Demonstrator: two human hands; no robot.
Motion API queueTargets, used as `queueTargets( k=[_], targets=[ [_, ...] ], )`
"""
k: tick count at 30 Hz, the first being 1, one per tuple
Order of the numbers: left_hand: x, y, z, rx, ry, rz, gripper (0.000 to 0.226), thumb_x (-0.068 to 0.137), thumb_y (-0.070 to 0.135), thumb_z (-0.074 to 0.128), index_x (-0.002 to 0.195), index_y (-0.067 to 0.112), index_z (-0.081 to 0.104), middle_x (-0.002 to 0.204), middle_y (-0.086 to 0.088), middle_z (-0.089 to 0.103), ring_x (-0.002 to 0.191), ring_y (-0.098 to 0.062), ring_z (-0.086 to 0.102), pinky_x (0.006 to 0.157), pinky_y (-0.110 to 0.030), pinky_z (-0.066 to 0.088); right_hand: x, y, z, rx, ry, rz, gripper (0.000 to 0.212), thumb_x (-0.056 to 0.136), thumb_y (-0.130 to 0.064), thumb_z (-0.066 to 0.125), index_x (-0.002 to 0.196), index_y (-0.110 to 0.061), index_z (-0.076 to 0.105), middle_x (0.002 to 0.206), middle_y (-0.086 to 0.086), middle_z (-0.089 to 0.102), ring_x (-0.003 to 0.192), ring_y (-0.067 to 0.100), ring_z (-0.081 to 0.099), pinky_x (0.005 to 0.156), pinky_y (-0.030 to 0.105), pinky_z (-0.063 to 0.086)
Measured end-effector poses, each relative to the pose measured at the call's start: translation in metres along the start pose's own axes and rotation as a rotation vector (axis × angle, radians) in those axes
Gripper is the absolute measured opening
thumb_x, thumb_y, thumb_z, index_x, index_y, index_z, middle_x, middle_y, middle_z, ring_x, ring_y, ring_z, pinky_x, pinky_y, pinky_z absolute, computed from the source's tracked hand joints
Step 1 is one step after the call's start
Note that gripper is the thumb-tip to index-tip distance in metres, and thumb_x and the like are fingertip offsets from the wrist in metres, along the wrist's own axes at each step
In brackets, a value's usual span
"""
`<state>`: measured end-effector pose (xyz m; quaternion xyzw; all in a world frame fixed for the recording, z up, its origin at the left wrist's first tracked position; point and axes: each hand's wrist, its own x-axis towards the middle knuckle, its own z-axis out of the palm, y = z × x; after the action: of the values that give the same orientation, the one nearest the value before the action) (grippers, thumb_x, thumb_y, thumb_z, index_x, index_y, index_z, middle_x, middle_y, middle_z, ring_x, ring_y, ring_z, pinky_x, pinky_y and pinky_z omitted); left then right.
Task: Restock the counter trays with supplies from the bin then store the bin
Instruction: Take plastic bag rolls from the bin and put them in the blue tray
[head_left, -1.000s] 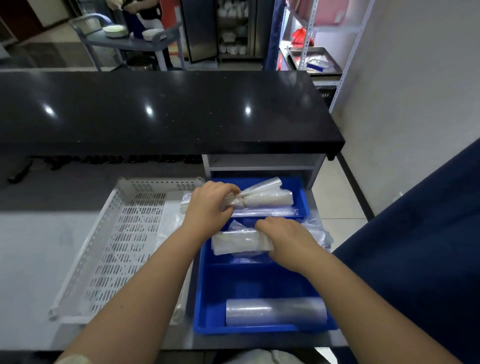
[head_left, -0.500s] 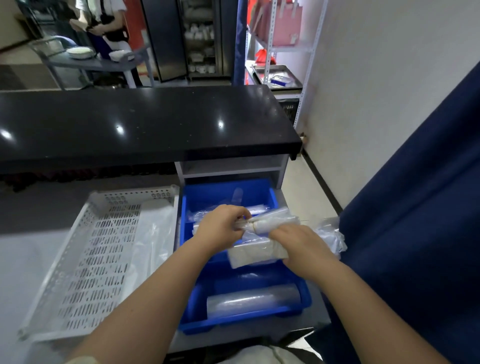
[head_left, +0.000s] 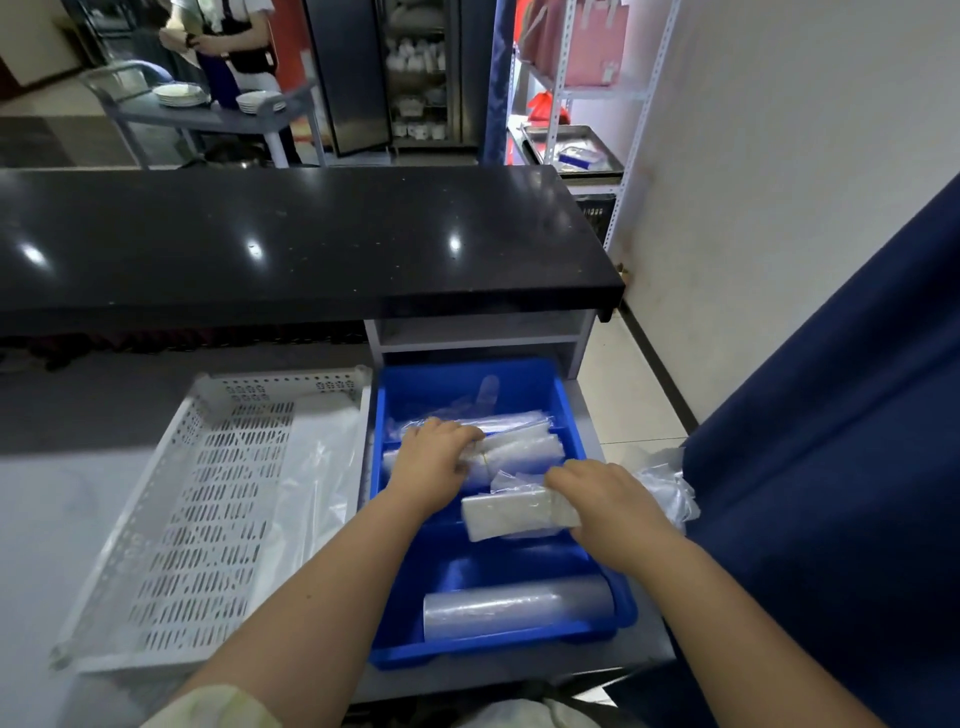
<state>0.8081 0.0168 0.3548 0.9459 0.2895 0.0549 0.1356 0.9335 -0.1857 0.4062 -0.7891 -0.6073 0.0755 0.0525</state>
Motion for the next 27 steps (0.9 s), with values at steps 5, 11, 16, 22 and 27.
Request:
queueTargets(
  k=[5, 11, 16, 22, 27],
  targets=[
    [0.002, -0.012, -0.005, 0.079, 0.100, -0.032, 0.057, 0.077, 0.036, 0.072, 0.129, 0.033, 0.049, 0.126, 0.006, 0.052, 0.117, -0.021, 0.041, 0.095, -0.037, 0.031, 0.010, -0.001, 0.002, 0.004, 0.029, -0.019, 0.045, 0.075, -0.003, 0.061, 0.112, -0.026, 0.050, 0.103, -0.006, 0.056, 0.091, 0.019, 0.050, 0.072, 0.026, 0.032],
    [-0.012, -0.024, -0.047, -0.156, 0.344, -0.004, 0.030, 0.083, 0.032, 0.069, 0.112, 0.024, 0.064, 0.108, 0.005, 0.065, 0.102, -0.020, 0.054, 0.087, -0.038, 0.043, 0.041, -0.019, -0.002, 0.044, 0.072, -0.087, 0.039, 0.072, -0.003, 0.064, 0.103, -0.024, 0.052, 0.097, -0.004, 0.057, 0.088, 0.020, 0.051, 0.068, 0.029, 0.037],
    [-0.042, -0.025, -0.055, -0.357, 0.266, 0.034, 0.025, 0.083, 0.042, 0.067, 0.103, 0.027, 0.069, 0.100, 0.013, 0.068, 0.096, -0.007, 0.058, 0.088, -0.029, 0.044, 0.076, -0.040, 0.014, 0.059, -0.010, -0.149, 0.034, 0.077, -0.009, 0.063, 0.106, -0.022, 0.051, 0.103, 0.001, 0.058, 0.095, 0.024, 0.052, 0.074, 0.032, 0.036],
    [-0.052, -0.016, -0.023, -0.141, 0.027, -0.033, 0.036, 0.075, 0.044, 0.065, 0.110, 0.035, 0.063, 0.108, 0.015, 0.066, 0.105, -0.012, 0.054, 0.091, -0.035, 0.039, 0.090, -0.043, 0.042, 0.107, -0.074, -0.147, 0.038, 0.079, -0.011, 0.063, 0.113, -0.022, 0.051, 0.106, 0.002, 0.058, 0.097, 0.025, 0.053, 0.078, 0.034, 0.040],
    [-0.051, -0.017, -0.005, -0.094, -0.009, -0.035, 0.028, 0.081, 0.036, 0.061, 0.109, 0.033, 0.062, 0.106, 0.011, 0.067, 0.102, -0.014, 0.056, 0.089, -0.035, 0.038, 0.082, -0.031, 0.046, 0.138, -0.089, -0.148, 0.043, 0.078, -0.029, 0.070, 0.117, -0.027, 0.053, 0.114, -0.003, 0.057, 0.105, 0.020, 0.049, 0.089, 0.034, 0.039]
  ],
)
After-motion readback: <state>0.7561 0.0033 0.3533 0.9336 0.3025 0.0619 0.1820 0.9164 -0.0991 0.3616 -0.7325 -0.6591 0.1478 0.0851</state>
